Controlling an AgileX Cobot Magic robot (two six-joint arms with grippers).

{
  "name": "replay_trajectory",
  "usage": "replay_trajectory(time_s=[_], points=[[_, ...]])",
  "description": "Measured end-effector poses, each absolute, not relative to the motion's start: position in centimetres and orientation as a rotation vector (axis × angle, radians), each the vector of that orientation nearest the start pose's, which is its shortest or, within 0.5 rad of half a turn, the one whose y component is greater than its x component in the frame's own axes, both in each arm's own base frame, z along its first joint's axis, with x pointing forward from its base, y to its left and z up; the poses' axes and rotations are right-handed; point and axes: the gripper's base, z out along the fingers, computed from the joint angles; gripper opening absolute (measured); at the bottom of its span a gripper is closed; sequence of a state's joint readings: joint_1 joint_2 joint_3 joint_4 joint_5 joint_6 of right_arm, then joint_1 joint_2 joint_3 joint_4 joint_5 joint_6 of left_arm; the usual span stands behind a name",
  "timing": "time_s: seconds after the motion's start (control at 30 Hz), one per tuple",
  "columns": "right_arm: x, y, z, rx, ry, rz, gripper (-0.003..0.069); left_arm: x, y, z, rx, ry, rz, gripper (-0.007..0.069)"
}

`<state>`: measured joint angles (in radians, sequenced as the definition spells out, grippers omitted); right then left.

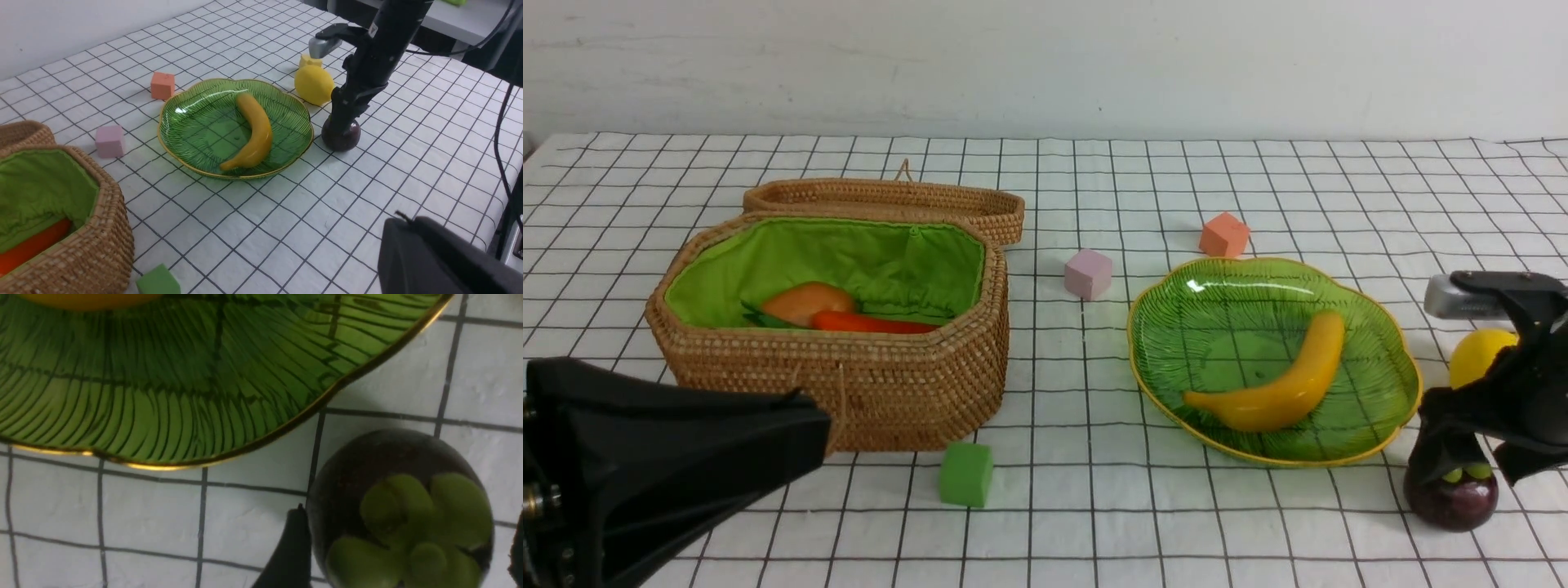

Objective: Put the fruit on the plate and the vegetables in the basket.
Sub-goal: Use the right arm to grab a mangosteen and put it into the right plate

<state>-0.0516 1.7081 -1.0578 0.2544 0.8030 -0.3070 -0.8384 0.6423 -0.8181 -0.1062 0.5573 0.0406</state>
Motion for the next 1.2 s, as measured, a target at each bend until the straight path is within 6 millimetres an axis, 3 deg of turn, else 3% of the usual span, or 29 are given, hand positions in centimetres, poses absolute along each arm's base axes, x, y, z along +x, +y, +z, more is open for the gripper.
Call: replay_trajectory(time_s=[0.2,0.37,0.53,0.67,0.8,0.83,0.9,0.93,1.0,1.2], points=[[32.9,-0.1,16.5,-0.139,2.953,0.234,0.0654,7.7,-9.3,38.3,0.777,1.755,-0.658,-0.0013],[33.1,-0.2,16.1,-0.170,2.961,0.222,0.0588,7.6,-9.3,38.1,0.785,1.771,-0.654,-0.0013],[32.8,-0.2,16.4,-0.153,2.977,0.234,0.0581,7.6,-9.3,38.1,0.789,1.777,-0.652,-0.0013],[31.5,0.2,19.0,-0.053,2.999,0.288,0.0581,7.6,-9.2,38.0,0.794,1.787,-0.649,-0.0013],[31.8,2.6,24.4,-0.088,2.726,0.345,0.0581,7.6,-9.2,38.0,0.793,1.777,-0.644,-0.0013],[31.9,3.0,24.6,-0.101,2.709,0.349,0.0581,7.6,-9.2,38.1,0.792,1.773,-0.641,-0.0013],[33.8,5.7,26.3,-0.147,2.517,0.392,0.0581,7.7,-9.2,38.2,0.786,1.755,-0.639,-0.0013],[34.0,5.9,26.3,-0.147,2.508,0.396,0.0581,7.7,-9.2,38.2,0.785,1.754,-0.639,-0.0013],[36.3,8.5,26.3,-0.198,2.413,0.415,0.0581,7.7,-9.2,38.2,0.785,1.752,-0.637,-0.0013],[41.2,11.6,22.4,-0.287,2.436,0.416,0.0601,7.6,-9.3,38.2,0.778,1.766,-0.667,-0.0013]])
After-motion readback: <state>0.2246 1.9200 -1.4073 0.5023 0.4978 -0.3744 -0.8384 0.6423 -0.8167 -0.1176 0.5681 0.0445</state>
